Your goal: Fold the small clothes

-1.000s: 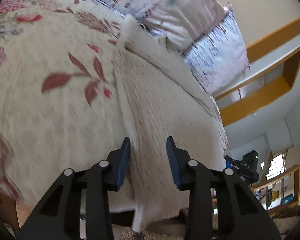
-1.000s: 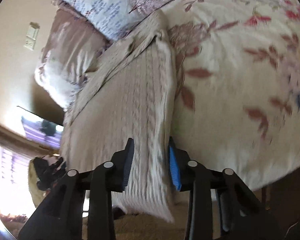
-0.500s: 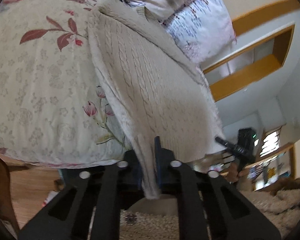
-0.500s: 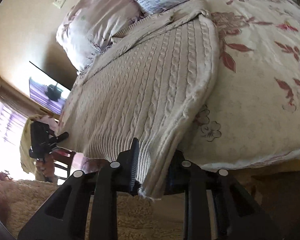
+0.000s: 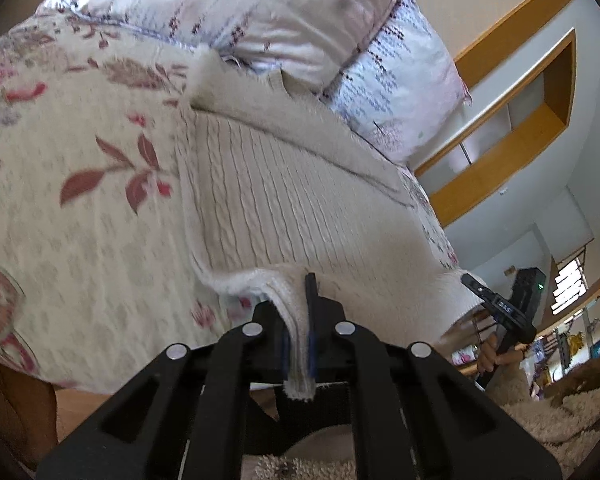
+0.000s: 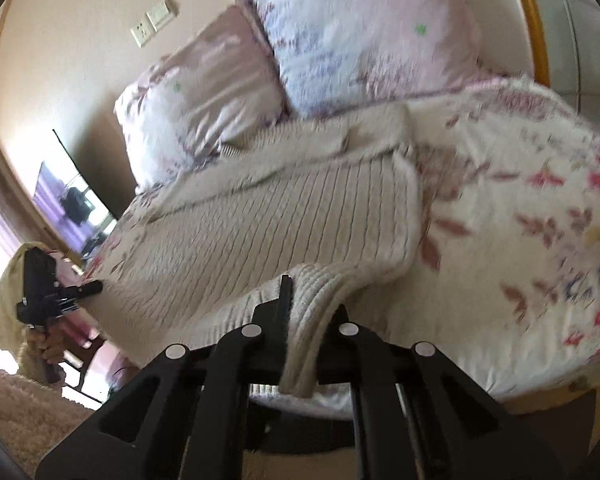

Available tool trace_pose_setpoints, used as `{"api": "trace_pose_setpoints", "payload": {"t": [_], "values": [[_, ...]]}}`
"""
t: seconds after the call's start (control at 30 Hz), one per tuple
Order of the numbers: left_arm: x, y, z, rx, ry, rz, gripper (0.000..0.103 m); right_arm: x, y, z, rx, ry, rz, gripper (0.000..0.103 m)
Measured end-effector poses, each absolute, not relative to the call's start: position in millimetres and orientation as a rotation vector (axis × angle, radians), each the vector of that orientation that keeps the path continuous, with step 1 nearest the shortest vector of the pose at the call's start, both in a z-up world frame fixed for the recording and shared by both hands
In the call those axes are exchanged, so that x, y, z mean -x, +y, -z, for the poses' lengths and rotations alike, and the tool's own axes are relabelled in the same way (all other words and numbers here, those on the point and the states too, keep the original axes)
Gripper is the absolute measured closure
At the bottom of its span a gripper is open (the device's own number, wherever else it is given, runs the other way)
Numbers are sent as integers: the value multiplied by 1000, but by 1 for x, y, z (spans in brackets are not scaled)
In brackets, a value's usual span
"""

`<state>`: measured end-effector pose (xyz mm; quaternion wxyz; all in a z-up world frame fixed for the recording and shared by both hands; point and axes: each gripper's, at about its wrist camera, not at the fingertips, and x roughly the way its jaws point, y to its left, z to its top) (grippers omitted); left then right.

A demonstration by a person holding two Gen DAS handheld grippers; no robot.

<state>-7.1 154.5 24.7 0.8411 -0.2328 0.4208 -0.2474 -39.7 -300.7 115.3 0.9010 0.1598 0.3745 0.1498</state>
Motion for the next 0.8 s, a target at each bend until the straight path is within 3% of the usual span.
{"api": "trace_pose_setpoints", "payload": {"t": [0.4, 0.8], "values": [[-20, 165, -56, 493, 764, 442, 98, 26, -298, -138, -254, 608, -224, 96], [-86, 140, -118, 288, 651, 372, 98, -32, -282, -181, -89, 534, -169, 96]]}}
